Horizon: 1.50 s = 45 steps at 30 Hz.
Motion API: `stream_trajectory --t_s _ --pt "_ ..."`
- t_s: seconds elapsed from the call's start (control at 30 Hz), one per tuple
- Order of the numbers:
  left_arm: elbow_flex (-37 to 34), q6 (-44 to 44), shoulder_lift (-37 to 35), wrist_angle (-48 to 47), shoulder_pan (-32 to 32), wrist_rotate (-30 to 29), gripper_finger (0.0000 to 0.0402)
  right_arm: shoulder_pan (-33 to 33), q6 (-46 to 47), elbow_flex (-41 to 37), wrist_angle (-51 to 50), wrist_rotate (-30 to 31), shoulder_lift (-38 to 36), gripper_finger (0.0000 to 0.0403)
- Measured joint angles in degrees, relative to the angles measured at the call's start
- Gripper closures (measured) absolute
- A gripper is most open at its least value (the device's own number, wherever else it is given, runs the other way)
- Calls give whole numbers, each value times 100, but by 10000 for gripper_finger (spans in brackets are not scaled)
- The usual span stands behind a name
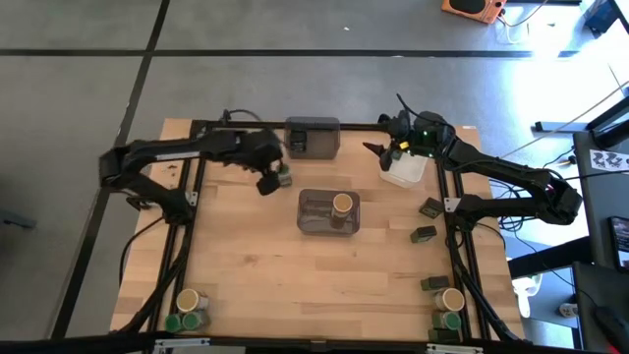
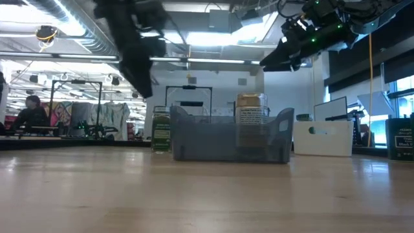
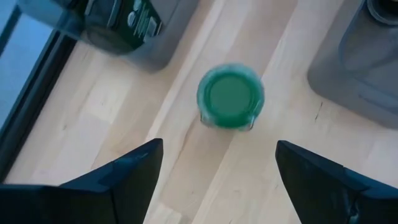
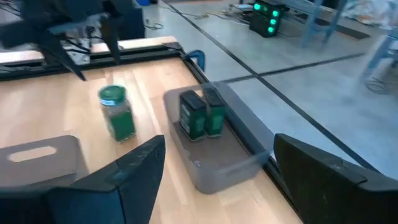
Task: Sort spices by type
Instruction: Put the green seasoning bottle into the white bin
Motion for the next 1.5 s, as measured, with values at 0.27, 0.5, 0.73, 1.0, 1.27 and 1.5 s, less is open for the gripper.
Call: stream_trajectory --t_s 0.27,0.5,0.73,1.0,1.27,1.5 --pt "-2014 41 -1063 2481 -224 -62 91 328 -12 8 637 -853 443 104" --pt "-2771 17 -1090 3187 -481 -60 91 878 -144 522 871 -572 1411 104" --pt "-3085 -144 -1090 3292 -704 -54 91 1256 -186 1238 857 -518 2491 104" --pt "-3474 -259 -1086 4130 -673 -247 91 1489 -323 2261 854 -463 3671 104" --pt "-3535 -290 -1085 4330 -591 -984 91 1583 -449 3195 856 -416 4618 104" --pt "-3535 -311 -1085 4438 -483 -1136 91 1664 -269 3650 852 -463 5215 104"
